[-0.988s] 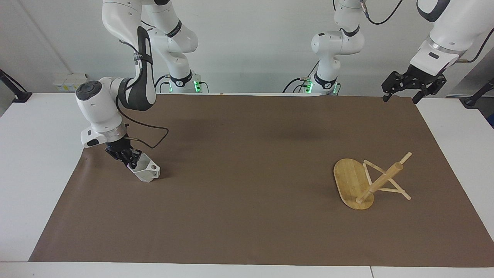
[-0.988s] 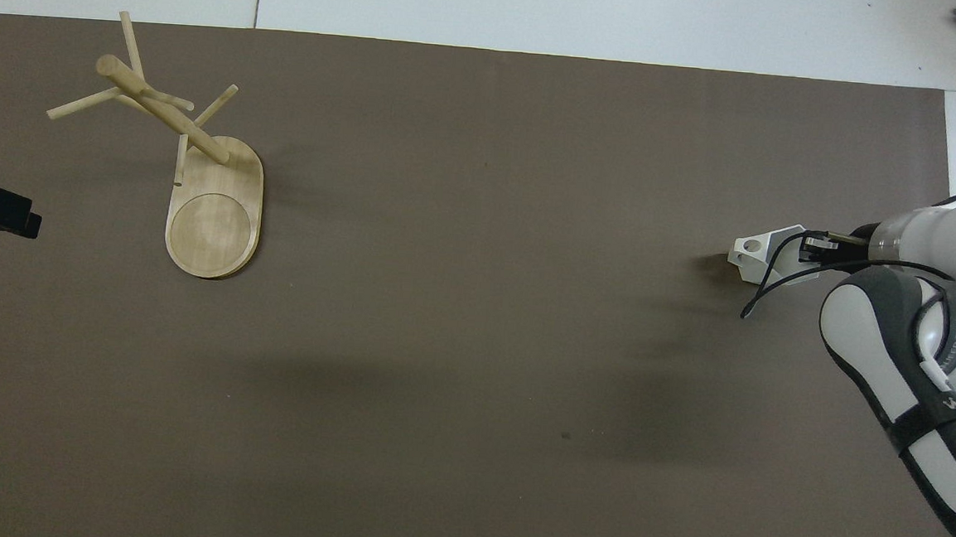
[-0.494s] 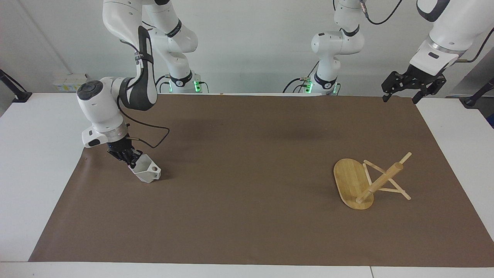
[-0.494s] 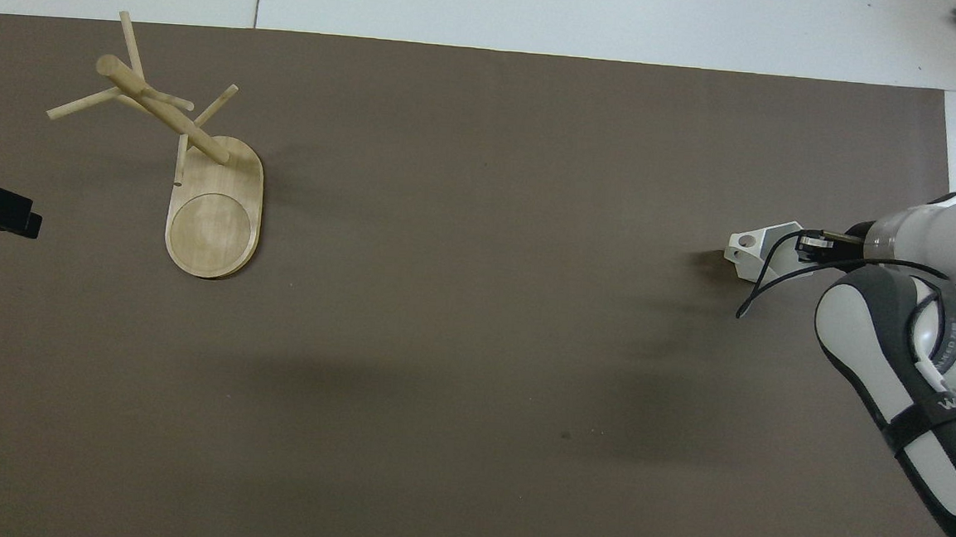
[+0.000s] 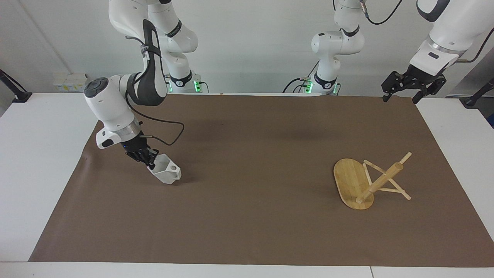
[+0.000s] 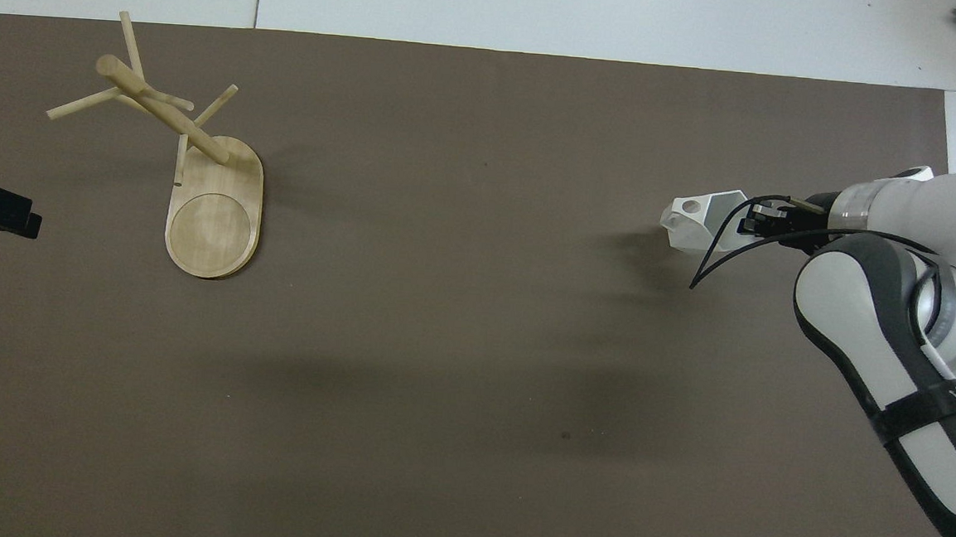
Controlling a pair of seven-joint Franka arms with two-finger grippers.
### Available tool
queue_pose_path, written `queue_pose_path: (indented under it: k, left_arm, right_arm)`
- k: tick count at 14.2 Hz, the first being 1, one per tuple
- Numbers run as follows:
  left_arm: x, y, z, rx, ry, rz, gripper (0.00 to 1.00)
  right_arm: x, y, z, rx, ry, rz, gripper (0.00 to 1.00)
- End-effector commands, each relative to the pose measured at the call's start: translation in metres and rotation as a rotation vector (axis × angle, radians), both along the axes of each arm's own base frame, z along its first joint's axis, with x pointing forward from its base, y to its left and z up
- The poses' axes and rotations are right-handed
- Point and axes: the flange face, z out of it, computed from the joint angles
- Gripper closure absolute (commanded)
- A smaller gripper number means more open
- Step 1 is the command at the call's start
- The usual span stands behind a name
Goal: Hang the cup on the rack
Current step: 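Lift the cup with the right gripper while the left gripper approaches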
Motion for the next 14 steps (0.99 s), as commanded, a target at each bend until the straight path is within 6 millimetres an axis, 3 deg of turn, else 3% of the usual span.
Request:
queue_pose_path:
  k: [1,5,8,12,14]
  left_arm:
    - [-0.011,0.001,-0.003,0.016,0.013,-0.013,0.0]
    - [-0.019,-0.005,-0.012,0.003,0.027,-0.02,0.0]
    - [-0.018,-0.014,-0.016,-0.045,0.009,-0.034,0.0]
    - [-0.017,-0.022,-0.026,-0.104,-0.052,-0.24,0.0]
    - [-0.025,-0.038,-0.034,-0.149,-0.058,-0.294,0.0]
  right_arm:
    - [0.012,0.017,0.037,0.176,-0.028,-0.034,1.0]
    - [0.016,0.035,0.058,0.43,-0.109,0.058,1.0]
    - [0.014,0.048,0.066,0.456,-0.148,0.235,1.0]
    - [0.009,0.104,0.077,0.61,-0.161,0.28,1.0]
    - [0.009,0.122,0.087,0.674,-0.174,0.279,1.0]
